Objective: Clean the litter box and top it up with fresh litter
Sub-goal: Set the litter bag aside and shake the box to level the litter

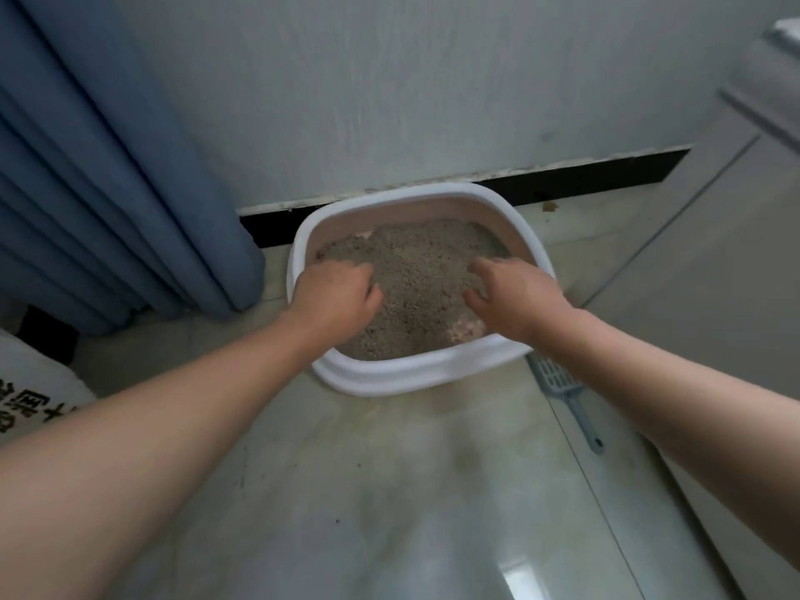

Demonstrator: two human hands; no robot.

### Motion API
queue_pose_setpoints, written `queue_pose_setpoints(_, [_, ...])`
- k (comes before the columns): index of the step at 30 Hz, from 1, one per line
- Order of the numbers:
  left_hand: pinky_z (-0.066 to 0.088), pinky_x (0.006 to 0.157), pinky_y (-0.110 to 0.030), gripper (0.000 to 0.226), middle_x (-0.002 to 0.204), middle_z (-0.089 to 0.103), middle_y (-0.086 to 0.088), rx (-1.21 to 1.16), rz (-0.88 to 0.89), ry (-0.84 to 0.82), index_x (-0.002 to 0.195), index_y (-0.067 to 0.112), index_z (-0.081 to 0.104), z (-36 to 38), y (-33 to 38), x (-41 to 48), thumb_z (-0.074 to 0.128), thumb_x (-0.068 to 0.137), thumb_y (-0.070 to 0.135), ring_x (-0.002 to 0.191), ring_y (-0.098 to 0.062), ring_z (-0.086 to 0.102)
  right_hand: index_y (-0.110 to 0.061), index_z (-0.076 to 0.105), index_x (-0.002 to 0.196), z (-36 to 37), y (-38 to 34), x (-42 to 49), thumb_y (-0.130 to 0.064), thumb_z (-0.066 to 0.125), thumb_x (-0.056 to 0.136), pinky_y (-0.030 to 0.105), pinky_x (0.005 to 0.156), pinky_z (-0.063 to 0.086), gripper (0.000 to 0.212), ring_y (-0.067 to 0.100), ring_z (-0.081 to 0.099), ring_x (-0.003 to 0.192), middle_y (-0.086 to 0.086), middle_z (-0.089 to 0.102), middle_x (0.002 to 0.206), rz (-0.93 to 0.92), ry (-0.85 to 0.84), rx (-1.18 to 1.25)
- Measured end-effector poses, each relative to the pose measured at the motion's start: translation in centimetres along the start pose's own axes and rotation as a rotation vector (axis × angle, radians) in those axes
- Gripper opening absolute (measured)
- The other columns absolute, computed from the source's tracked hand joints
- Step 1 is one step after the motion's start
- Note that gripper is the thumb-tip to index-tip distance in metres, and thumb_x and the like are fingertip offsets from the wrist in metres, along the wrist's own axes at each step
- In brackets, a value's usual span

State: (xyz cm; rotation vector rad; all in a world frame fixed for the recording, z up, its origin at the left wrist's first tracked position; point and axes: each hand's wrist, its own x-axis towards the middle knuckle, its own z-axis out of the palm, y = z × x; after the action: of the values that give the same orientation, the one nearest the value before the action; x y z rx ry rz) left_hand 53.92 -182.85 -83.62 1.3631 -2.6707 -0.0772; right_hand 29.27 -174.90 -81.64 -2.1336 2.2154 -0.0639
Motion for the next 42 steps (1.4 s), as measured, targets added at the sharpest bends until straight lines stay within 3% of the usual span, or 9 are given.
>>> queue_pose_setpoints(6, [0.044,0.061,-0.033,0.025,0.084,0.056,-0.003,0.201,-0.005,-0.122,0.085,0.017,0.046,3.0,-2.5,-1.0,0.040,0.101,0.035,0.072,-0.023,0.054,-0.018,0.053,0.133,3.3,4.1,0.9,-0.038,0.046,0.098,0.041,0.087,0.052,0.040,0.026,0.058,0.109,0.006,0.064,0.122,-0.017,0.009,0.015])
queue_pose_setpoints(10, [0.042,0.063,-0.035,0.030,0.100,0.064,-0.007,0.232,-0.025,-0.036,0.102,0.012,0.063,5.2,-3.7,-1.5,0.044,0.096,0.035,0.088,-0.026,0.057,-0.017,0.052,0.136,6.4,4.3,2.6,-0.036,0.046,0.097,0.039,0.089,0.049,0.044,0.025,0.057,0.113,0.006,0.063,0.126,-0.070,0.017,0.036])
queue_pose_setpoints(15, [0.052,0.077,-0.046,0.039,0.123,0.058,-0.014,0.010,-0.272,0.120,0.125,0.009,0.059,7.3,-5.2,-3.4,0.057,0.092,0.030,0.107,-0.036,0.055,-0.015,0.054,0.134,7.7,6.5,4.8,-0.039,0.048,0.097,0.046,0.107,0.037,0.045,0.029,0.047,0.129,0.009,0.056,0.136,0.015,0.078,-0.029])
queue_pose_setpoints(19, [0.052,0.079,-0.045,0.051,0.127,0.056,-0.016,-0.137,-0.502,0.050,0.146,0.019,0.041,8.6,-5.4,-4.5,0.047,0.098,0.037,0.106,-0.036,0.059,-0.014,0.051,0.129,8.6,8.5,6.0,-0.044,0.044,0.095,0.053,0.115,0.027,0.046,0.030,0.044,0.130,0.012,0.053,0.137,0.185,-0.032,-0.185])
queue_pose_setpoints(23, [0.052,0.077,-0.045,0.051,0.118,0.061,-0.014,-0.275,-0.579,0.085,0.140,0.021,0.040,8.4,-5.5,-3.9,0.055,0.095,0.037,0.099,-0.037,0.061,-0.012,0.030,0.149,10.4,8.7,6.2,-0.040,0.047,0.095,0.057,0.119,0.006,0.063,0.029,0.017,0.149,0.014,0.020,0.161,0.207,-0.027,-0.138])
queue_pose_setpoints(26, [0.055,0.080,-0.046,0.040,0.109,0.064,-0.011,-0.452,-0.744,0.017,0.121,0.017,0.048,8.3,-5.8,-3.5,0.058,0.093,0.043,0.091,-0.033,0.063,-0.012,0.019,0.153,10.4,8.9,6.1,-0.036,0.046,0.095,0.055,0.120,0.011,0.068,0.032,0.005,0.152,0.015,0.010,0.164,0.254,0.016,-0.083])
queue_pose_setpoints(32, [0.061,0.074,-0.050,0.031,0.107,0.062,-0.008,-0.761,-0.909,-0.048,0.117,0.018,0.050,7.2,-5.4,-2.9,0.057,0.095,0.038,0.094,-0.033,0.065,-0.008,0.028,0.145,10.1,10.3,5.4,-0.022,0.044,0.098,0.054,0.094,0.044,0.052,0.047,0.047,0.119,0.028,0.040,0.140,0.404,0.119,0.172])
queue_pose_setpoints(38, [0.060,0.070,-0.045,0.027,0.094,0.060,-0.001,-0.796,-0.978,-0.024,0.115,0.024,0.046,7.2,-5.6,-3.9,0.056,0.093,0.035,0.086,-0.029,0.064,-0.007,0.041,0.130,8.7,11.0,5.8,-0.031,0.043,0.102,0.038,0.068,0.046,0.036,0.031,0.058,0.089,0.015,0.059,0.110,0.541,0.037,0.407])
queue_pose_setpoints(42, [0.058,0.064,-0.038,0.068,0.113,0.063,-0.007,-0.897,-1.074,-0.026,0.139,0.022,0.042,7.2,-6.4,-5.0,0.061,0.080,0.049,0.090,-0.029,0.066,-0.004,0.043,0.134,8.4,11.0,5.6,-0.040,0.039,0.104,0.039,0.071,0.048,0.047,0.028,0.057,0.089,0.013,0.054,0.105,0.589,-0.087,0.497])
